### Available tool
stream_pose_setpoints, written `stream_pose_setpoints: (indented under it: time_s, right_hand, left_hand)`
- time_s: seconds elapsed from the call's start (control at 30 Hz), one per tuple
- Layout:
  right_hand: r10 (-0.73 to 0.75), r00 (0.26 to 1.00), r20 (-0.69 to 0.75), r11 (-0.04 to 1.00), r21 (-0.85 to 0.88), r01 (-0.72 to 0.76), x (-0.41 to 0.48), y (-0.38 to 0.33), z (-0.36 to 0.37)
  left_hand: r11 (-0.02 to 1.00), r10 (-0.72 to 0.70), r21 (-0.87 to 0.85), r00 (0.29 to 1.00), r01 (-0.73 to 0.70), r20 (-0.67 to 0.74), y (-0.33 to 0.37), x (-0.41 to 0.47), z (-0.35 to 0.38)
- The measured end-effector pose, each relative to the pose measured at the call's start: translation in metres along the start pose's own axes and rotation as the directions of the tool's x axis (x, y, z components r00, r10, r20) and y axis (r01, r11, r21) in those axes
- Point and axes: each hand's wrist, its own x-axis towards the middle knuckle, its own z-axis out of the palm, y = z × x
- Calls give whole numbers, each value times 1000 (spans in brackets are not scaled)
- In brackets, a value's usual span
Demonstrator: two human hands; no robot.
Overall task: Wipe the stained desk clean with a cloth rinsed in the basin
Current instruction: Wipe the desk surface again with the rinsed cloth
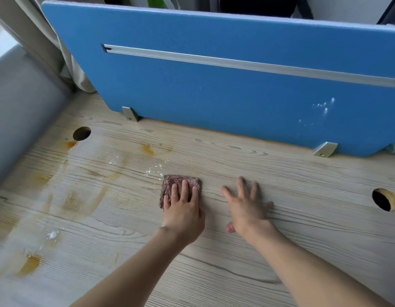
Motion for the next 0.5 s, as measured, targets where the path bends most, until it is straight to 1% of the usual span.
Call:
stream_pose_setpoints:
  time_s: [0.1,0.27,0.33,0.43,0.5]
  right_hand:
    - [4,1000,5,1000,-8,-4,0,-1,-1]
    - [-1,1000,2,1000,-18,1,0,0,-2]
    - [4,1000,12,999,-32,-4,0,0,-2]
    - [-8,1000,22,998,-68,10,0,-1,-9]
    - [-38,999,12,997,-68,39,5,1,-18]
  left_hand:
    - [997,56,51,998,-57,21,1,-12,8]
    - [1000,21,-2,1000,-21,3,-7,17,-12]
    - [1000,15,1,1000,-15,3,-2,19,-13]
    - [994,99,41,995,-100,30,2,2,-3]
    - [992,118,34,992,-119,33,-5,2,-4]
